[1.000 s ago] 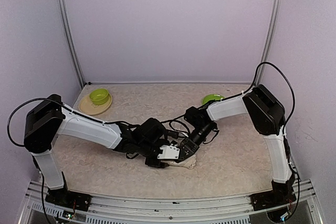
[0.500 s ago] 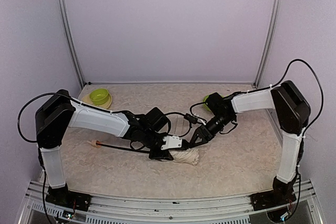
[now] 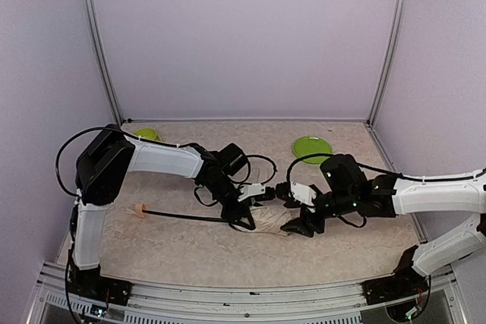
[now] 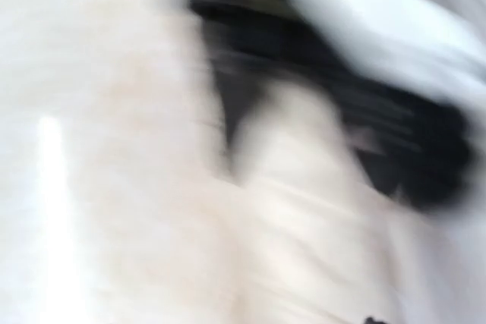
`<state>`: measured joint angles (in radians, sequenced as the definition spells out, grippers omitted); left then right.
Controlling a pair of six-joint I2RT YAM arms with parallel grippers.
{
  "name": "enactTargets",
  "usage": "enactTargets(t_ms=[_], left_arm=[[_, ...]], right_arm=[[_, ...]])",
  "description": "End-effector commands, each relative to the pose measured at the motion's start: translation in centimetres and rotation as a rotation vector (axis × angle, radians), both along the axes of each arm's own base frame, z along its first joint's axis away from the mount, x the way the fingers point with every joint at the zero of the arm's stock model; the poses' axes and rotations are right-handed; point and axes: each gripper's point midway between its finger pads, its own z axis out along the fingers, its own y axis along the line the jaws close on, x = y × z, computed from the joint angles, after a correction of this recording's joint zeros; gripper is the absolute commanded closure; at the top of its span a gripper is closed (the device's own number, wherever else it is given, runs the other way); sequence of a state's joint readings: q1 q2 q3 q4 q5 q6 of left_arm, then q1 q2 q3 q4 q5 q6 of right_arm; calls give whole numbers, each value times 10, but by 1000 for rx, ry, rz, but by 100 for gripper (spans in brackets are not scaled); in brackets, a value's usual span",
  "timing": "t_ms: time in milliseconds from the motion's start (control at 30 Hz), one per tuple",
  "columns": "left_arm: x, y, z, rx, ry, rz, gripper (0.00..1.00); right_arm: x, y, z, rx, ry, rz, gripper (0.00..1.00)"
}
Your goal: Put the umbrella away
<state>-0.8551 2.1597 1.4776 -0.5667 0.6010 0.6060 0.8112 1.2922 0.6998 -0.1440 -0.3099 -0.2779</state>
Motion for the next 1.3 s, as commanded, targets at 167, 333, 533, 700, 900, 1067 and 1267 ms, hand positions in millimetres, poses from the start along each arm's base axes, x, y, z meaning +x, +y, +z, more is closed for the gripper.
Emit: enactTargets(t_ms=[167, 333, 533, 700, 900, 1067, 1267], left_arm=[[-47, 59, -77, 322, 276, 51, 100], [-48, 61, -80, 330, 278, 50, 100], [-51, 62, -78, 322, 287, 39, 100], [-48, 56, -71, 282, 296, 40, 100], [14, 44, -42, 173, 206, 270, 52], [87, 48, 35, -118, 38, 506, 8], [118, 74, 136, -416, -129, 639, 1]], right_arm=[[9, 36, -19, -194, -406, 133, 21], [24, 43, -46, -309, -443, 176, 15], [39, 42, -82, -439, -428, 167, 16], [23, 46, -106, -459, -262, 215, 63], [2, 32, -118, -509, -91, 207, 93], [-12, 7, -138, -615, 25, 172, 98], [-21, -7, -148, -697, 117, 160, 99]])
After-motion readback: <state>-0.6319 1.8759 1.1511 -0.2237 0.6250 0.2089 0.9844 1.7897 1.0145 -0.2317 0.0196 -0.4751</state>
